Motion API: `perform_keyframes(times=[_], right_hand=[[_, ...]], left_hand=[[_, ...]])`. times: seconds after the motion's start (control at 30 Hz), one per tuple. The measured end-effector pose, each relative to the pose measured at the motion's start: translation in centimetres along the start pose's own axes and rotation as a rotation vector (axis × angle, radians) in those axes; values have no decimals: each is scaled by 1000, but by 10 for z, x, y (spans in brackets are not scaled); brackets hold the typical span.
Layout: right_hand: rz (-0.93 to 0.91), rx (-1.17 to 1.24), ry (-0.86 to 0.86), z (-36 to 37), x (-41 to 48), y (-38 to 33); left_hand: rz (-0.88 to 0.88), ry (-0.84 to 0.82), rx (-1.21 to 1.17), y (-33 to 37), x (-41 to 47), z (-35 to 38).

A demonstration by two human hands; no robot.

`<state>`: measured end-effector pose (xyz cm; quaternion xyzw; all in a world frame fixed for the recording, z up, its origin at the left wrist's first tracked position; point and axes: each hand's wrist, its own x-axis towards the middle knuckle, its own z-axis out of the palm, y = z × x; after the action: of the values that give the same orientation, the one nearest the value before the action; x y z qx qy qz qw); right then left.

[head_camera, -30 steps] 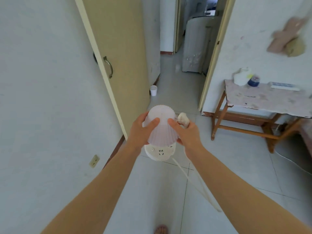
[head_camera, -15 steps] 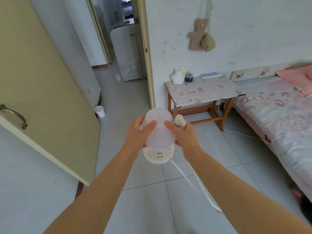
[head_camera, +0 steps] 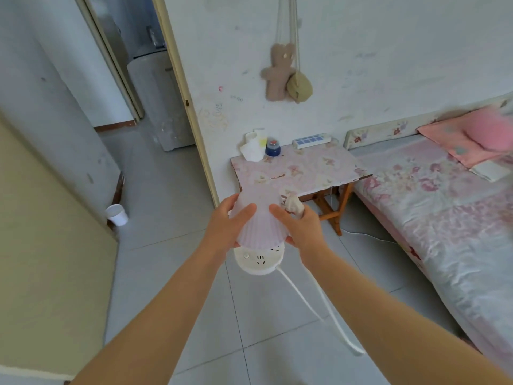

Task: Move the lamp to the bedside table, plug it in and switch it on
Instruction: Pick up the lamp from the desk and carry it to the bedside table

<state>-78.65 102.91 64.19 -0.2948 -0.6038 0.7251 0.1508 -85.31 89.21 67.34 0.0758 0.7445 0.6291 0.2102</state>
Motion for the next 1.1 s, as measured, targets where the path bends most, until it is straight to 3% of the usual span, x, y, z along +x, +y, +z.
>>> perform_keyframes(times=[0.27,1.1], right_hand=[[-62,-32,31,-34,122,-44],[15,13,191,-49,470,-101]], left_hand=[[-6,-9,-21,31,116,64],[4,-176,110,92,487,165]])
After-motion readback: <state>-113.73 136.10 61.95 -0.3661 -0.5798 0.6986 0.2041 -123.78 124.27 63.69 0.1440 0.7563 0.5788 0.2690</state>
